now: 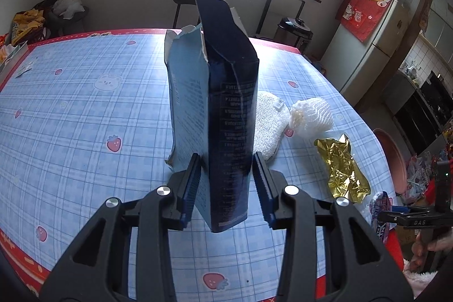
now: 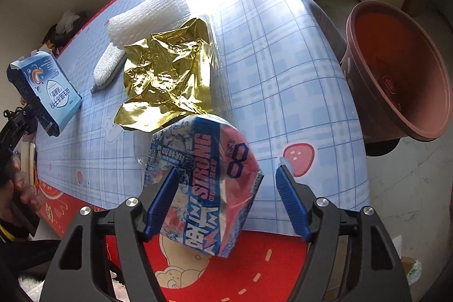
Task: Collect trash
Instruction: 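Carry the cans over the bin with the right gripper while the left holds the box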
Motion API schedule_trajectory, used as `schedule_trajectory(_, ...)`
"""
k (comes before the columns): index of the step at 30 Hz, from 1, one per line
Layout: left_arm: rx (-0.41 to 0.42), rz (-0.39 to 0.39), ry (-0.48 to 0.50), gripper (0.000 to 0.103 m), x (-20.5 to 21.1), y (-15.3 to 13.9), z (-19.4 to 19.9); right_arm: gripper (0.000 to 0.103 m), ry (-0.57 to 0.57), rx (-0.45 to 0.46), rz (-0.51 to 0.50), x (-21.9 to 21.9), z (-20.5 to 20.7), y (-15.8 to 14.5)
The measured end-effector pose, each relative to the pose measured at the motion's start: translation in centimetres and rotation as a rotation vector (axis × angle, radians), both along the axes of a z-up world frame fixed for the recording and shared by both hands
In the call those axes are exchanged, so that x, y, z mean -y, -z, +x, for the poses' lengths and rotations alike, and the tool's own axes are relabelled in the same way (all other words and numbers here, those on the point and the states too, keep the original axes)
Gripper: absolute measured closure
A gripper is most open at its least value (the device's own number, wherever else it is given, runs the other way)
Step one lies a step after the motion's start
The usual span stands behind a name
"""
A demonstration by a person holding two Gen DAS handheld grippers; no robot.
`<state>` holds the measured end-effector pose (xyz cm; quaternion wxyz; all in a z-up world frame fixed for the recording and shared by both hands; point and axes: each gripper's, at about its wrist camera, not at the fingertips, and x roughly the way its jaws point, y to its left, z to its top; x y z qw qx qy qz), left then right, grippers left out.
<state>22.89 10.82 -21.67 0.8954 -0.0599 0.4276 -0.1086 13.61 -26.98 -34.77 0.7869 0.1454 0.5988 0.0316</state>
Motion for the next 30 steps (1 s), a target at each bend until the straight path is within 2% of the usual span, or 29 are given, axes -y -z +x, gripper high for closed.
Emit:
schedule_trajectory(4,-0.015,-0.001,-0.017,0.063,-0.7,0.1,-0.1,0.031,-0.003,-0.009,0.035,-0.2,0.0,0.4)
schedule_trajectory(5,-0.019,-0.002,-0.020,0.063,-0.9,0.2,-0.1,0.038,-0.012,-0.008,0.049,-0.4,0.0,0.4)
schedule_trajectory(6,-0.023,0.001,-0.024,0.063,-1.0,0.3,-0.1,0.050,-0.028,-0.007,0.069,-0.7,0.0,0.4)
schedule_trajectory(7,-0.026,0.002,-0.027,0.063,-1.2,0.3,-0.1,0.055,-0.043,-0.004,0.084,-1.0,0.0,0.3)
schedule_trajectory(9,-0.034,-0.002,-0.036,0.063,-1.6,0.5,0.1,0.071,-0.069,0.012,0.076,-1.7,0.1,-0.3)
schedule_trajectory(10,-0.038,-0.009,-0.040,0.064,-1.8,0.5,0.2,0.074,-0.080,0.025,0.080,-1.9,0.1,-0.7)
schedule_trajectory(12,-0.043,-0.025,-0.046,0.064,-2.1,0.6,0.3,0.090,-0.100,0.054,0.096,-2.2,0.1,-1.6)
schedule_trajectory(13,-0.043,-0.031,-0.049,0.064,-2.2,0.6,0.4,0.094,-0.110,0.065,0.098,-2.4,0.1,-2.0)
schedule_trajectory(19,-0.044,-0.073,-0.073,0.066,-3.1,0.3,0.4,0.096,-0.142,0.130,0.082,-2.7,-0.3,-4.2)
schedule_trajectory(22,-0.035,-0.070,-0.076,0.067,-3.3,-0.4,0.2,0.096,-0.134,0.171,0.092,-2.0,-0.5,-5.3)
schedule_trajectory(30,0.064,-0.057,-0.030,0.067,-1.6,-5.2,0.1,0.096,0.031,0.334,0.143,3.4,-0.9,-9.0)
